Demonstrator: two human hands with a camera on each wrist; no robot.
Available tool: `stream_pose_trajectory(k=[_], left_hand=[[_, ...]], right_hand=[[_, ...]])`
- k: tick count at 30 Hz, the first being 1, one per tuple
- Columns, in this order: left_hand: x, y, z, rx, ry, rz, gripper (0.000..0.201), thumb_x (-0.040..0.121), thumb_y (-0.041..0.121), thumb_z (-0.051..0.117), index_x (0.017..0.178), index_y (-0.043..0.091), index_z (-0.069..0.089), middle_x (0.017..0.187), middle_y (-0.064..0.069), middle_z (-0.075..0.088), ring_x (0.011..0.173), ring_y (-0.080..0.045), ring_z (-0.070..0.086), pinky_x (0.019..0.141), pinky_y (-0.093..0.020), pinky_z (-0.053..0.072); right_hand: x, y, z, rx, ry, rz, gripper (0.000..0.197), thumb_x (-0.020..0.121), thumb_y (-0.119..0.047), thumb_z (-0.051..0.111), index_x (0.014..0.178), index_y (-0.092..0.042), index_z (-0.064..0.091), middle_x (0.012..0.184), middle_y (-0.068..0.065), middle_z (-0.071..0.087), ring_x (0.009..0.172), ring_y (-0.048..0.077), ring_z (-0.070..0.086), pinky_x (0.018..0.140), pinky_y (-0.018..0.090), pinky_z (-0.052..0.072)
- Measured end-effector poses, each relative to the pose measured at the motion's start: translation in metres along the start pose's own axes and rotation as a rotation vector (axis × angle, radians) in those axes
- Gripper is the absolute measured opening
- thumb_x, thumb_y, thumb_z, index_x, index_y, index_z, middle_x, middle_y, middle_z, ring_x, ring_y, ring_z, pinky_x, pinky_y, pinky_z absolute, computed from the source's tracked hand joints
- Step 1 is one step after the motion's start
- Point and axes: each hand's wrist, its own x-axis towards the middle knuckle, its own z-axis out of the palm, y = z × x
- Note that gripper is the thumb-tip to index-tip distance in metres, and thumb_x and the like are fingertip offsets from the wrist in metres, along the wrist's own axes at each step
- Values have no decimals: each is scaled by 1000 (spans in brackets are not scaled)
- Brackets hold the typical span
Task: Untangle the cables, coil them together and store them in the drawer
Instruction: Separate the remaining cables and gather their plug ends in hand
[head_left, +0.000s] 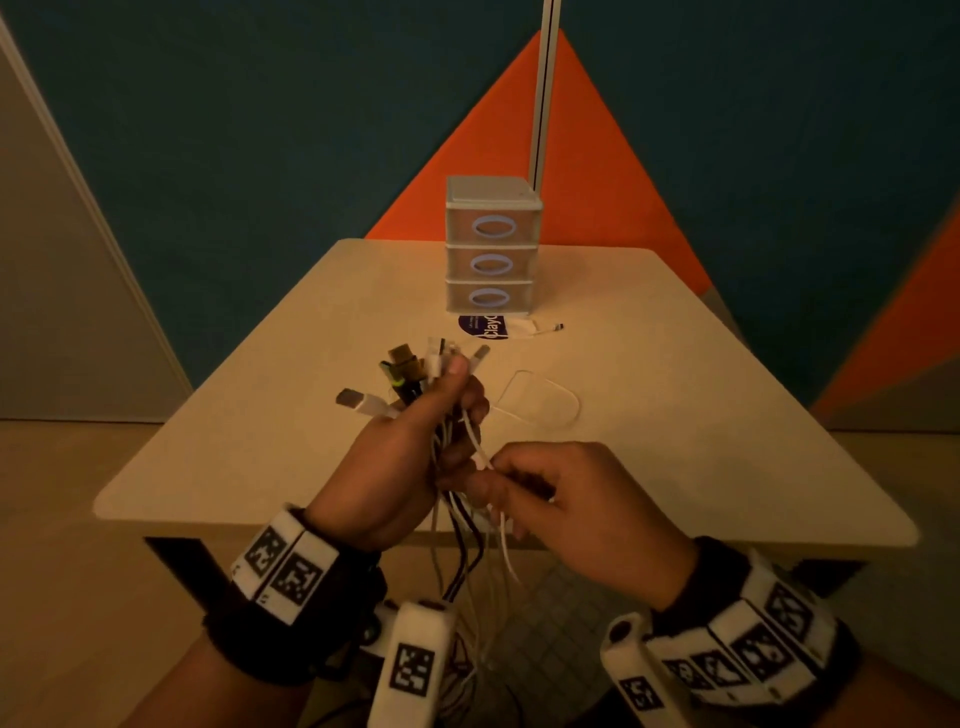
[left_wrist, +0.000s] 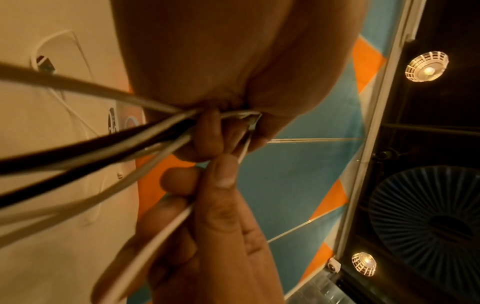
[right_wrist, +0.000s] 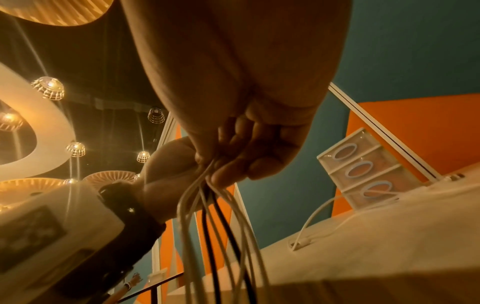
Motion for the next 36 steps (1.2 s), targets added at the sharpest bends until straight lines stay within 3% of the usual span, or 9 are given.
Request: stream_pose_trajectory(k=[6,9,14,17,20,23,27,30,36], left_hand=[[-1,2,-10,-199,111,92,44,103,49,39,70,20,43,62,0,33,62,-17,55,67,-32,51],[-3,15,-24,-288,194,140,43,102,53,40,69,25,41,63,6,20,47,-8,24,43,-21,28],[-9,34,-58,-220,258,133,35,97,39,53,69,29,37,63,5,9,50,-10,5,40,-23,13],[-11,29,-69,-199,245,89,30,97,29,53,70,29,38,61,5,6,49,-11,3,37,-23,14],[-12,19,-69,-173,233,45,34,98,33,51,67,27,38,59,6,8,48,-11,4,40,-25,10],[-11,12,-62,-166,218,12,36,94,37,55,66,27,36,59,6,9,48,-12,4,43,-28,7],[-11,5,-55,-126,191,-13,38,93,40,58,66,28,33,59,4,11,50,-13,4,48,-33,6],[-14,3,-54,-76,183,0,45,93,39,59,73,25,22,61,2,8,52,-16,2,52,-34,5],[-17,2,-64,-79,183,7,50,87,38,66,82,24,18,60,3,10,49,-14,4,47,-30,7]], right_hand=[[-11,11,22,14,-182,14,25,102,-40,55,84,-25,64,77,-8,71,73,5,69,70,30,55],[-22,24,38,-110,-352,2,30,102,-46,51,82,-25,61,73,-12,67,71,0,65,69,29,53],[-30,30,27,-136,-534,69,30,96,-55,58,87,-27,64,78,-13,66,73,-4,63,68,27,52],[-10,18,-3,-25,-376,124,34,93,-50,65,121,-31,69,113,-21,71,95,-1,70,84,25,58],[37,2,-36,-100,-159,71,16,96,-38,64,110,-31,70,102,-21,70,82,6,70,66,15,54],[99,2,-45,-308,-58,17,11,97,-27,65,105,-28,73,98,-16,71,73,-4,64,68,9,48],[164,22,-15,-704,-353,84,24,92,-26,70,116,-27,70,116,-7,69,92,8,61,85,28,49],[184,36,5,-946,-568,188,29,87,-23,78,115,-23,71,117,-3,68,106,19,64,83,30,50],[179,44,9,-991,-531,238,15,87,-22,72,100,-15,76,103,3,74,97,24,69,88,38,58]])
